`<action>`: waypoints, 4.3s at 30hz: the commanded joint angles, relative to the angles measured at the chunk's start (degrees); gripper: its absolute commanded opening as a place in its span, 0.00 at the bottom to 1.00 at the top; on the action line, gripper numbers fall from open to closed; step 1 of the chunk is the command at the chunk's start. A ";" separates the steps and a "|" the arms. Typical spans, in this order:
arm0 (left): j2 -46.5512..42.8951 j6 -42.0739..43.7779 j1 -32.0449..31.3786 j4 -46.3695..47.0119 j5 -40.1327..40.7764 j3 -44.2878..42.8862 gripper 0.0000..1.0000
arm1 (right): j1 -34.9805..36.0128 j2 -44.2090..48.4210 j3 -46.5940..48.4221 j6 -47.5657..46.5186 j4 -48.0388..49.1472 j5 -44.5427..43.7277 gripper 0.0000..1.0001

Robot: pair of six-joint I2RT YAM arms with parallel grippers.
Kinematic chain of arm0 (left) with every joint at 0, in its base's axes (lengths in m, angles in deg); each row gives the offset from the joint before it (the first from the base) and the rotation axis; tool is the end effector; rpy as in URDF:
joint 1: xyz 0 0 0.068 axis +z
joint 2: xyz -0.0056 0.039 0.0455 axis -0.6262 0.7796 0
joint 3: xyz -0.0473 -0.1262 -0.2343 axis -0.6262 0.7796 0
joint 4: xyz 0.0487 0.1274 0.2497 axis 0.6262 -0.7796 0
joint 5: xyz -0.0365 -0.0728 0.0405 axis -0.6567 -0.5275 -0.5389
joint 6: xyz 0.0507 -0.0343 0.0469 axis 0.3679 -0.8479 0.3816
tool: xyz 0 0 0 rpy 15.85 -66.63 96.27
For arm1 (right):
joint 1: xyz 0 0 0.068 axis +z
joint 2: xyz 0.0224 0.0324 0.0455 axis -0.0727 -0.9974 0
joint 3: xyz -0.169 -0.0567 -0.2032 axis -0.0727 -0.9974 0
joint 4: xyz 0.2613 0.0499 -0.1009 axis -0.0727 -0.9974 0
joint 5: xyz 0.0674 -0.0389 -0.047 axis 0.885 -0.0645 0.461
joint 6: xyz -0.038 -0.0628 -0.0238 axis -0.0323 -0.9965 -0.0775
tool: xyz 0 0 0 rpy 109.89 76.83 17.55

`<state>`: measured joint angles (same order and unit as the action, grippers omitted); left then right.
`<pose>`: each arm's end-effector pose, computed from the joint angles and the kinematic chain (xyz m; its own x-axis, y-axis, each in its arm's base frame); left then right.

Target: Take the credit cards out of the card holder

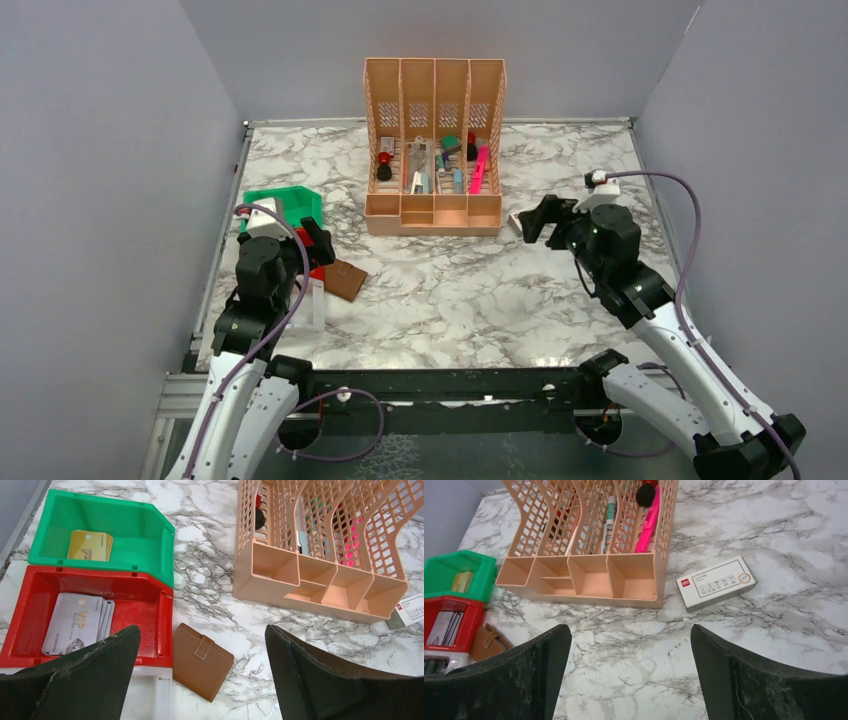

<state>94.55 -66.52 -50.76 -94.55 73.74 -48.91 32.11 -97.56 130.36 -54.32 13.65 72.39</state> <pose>0.1870 -0.0272 0.2963 -0.2896 -0.2642 -0.9200 -0.0662 0.9644 -0.2561 0.2218 0.1014 0.3193 -0.3249 0.2154 -0.9209 -0.1688 0.9449 0.2806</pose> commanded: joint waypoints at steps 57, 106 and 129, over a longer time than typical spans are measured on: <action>21.07 10.71 -1.11 4.47 -4.31 -9.42 0.99 | -10.35 -80.44 60.67 -3.36 -7.49 -9.40 0.99; 56.34 -1.92 5.97 -4.63 -3.80 -22.48 0.99 | -14.15 -47.11 10.81 6.44 2.53 9.40 0.99; 54.40 -1.88 5.97 -2.83 -8.42 -16.71 0.96 | -20.03 -55.63 21.75 4.44 -1.50 7.04 0.99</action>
<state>150.71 -69.01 -45.10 -98.77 67.77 -65.68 12.95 -157.99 153.97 -47.58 13.27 72.50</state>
